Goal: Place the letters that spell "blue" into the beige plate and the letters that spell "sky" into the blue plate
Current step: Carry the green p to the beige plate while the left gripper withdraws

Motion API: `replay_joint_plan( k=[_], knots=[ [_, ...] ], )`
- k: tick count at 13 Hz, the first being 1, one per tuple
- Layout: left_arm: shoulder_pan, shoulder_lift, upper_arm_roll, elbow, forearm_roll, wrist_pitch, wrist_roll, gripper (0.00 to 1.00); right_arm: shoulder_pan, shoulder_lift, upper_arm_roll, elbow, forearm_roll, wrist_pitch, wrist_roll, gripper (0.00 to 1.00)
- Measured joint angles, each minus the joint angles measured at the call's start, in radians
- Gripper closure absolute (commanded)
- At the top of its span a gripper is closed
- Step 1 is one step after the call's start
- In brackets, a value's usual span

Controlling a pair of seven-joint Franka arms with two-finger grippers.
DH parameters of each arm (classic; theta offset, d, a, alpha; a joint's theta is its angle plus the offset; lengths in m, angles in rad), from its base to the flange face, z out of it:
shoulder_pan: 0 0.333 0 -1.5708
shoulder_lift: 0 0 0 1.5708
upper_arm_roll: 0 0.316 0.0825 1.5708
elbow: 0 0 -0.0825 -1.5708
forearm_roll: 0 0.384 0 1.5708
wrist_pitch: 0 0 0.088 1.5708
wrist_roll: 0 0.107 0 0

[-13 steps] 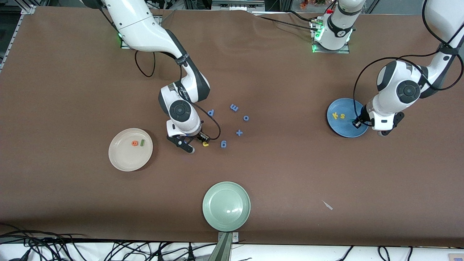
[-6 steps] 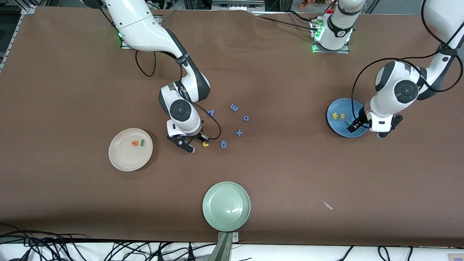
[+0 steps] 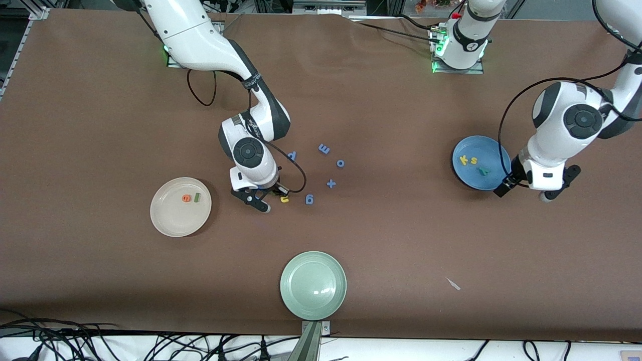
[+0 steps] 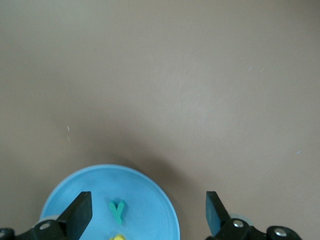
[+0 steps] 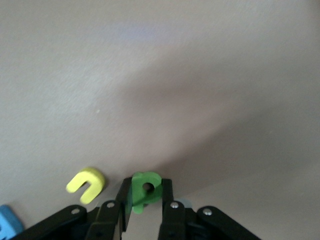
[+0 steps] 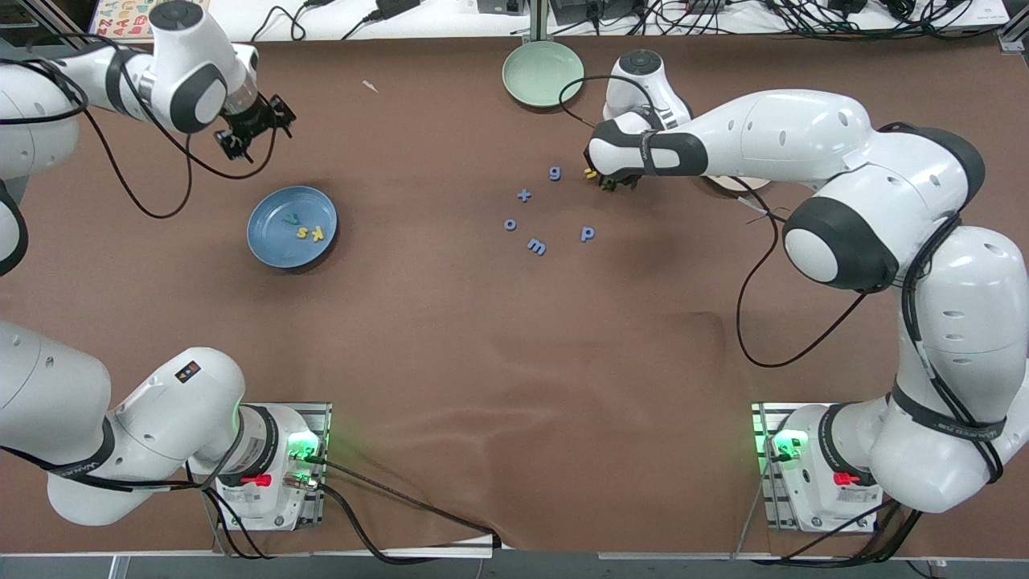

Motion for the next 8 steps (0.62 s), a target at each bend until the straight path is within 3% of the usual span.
replay_joint_plan(
  k=[4,7,8],
  knots=[
    [0.001,0.0,-0.004,0.115,0.0,-0.135,0.146,0.0,-0.113,-0.066,-0.016,0.041,-0.003,-0.217,-0.234,0.9],
    [0.001,-0.001,-0.018,0.236,-0.028,-0.285,0.273,0.0,-0.158,-0.136,-0.149,0.044,-0.004,-0.365,-0.532,0.81],
    [0.001,0.0,-0.018,0.282,-0.038,-0.339,0.309,0.0,-0.162,-0.138,-0.176,0.042,-0.002,-0.373,-0.581,0.7]
  ],
)
